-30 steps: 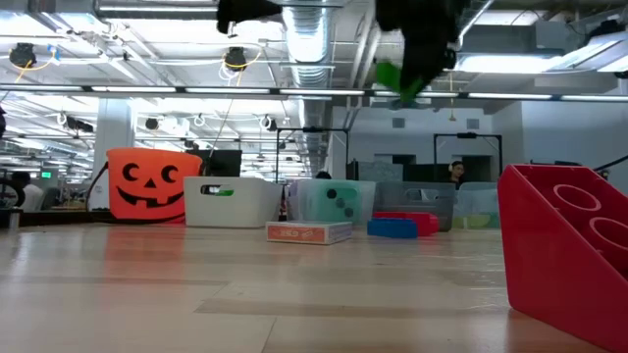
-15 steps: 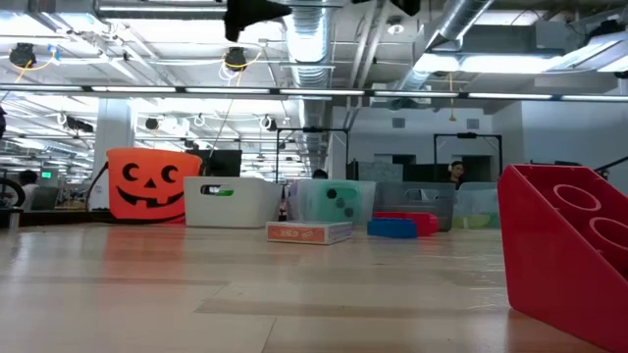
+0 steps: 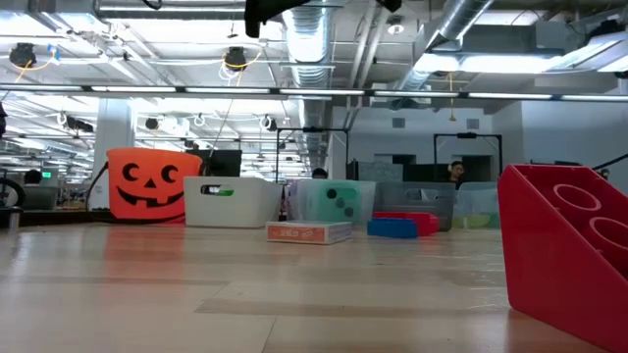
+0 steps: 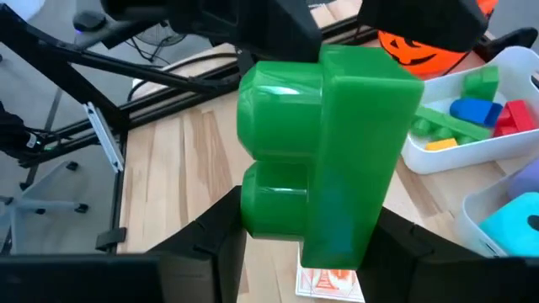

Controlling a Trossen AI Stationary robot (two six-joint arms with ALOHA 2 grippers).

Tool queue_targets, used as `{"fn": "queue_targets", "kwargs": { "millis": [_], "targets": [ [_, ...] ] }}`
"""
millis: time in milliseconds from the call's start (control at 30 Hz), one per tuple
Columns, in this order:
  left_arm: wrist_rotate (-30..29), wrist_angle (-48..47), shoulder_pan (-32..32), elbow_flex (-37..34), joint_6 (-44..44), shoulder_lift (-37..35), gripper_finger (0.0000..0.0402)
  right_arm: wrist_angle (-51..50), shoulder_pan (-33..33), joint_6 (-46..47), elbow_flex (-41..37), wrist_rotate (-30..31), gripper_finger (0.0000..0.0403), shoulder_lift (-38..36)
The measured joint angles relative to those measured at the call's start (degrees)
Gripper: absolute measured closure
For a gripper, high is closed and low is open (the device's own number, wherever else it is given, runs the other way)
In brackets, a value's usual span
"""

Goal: Pick & Place Toys
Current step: Put the 2 stud green game piece into the white bin

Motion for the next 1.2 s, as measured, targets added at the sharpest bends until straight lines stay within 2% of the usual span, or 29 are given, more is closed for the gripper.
{"fn": "queue_targets", "kwargs": {
  "millis": [400,633,800,900,1200],
  "targets": [
    [0.20,4.15,-1.48,0.00,-1.56,-0.04,0.0116,3.21,-0.09,-0.46,-0.04,-0.59,0.0240,-0.08],
    [2.38,9.34,-2.76,-0.02,-1.56,-0.02,0.0116,3.20,-0.18,-0.44,-0.04,-0.35,0.0240,-0.02],
    [2.08,8.08,-3.39,-0.02,-1.54,0.15,0.0116,3.20,-0.07,-0.44,-0.04,-0.38,0.0240,-0.02],
    [1.24,7.64,-3.39,-0.09,-1.54,1.64,0.0116,3.29,-0.09,-0.42,-0.04,-0.41,0.0240,-0.02],
    [0.98,14.48,-3.37,-0.07,-1.53,6.33,0.0116,5.87,-0.09,-0.37,-0.07,-0.58,0.0240,-0.02]
  ]
}}
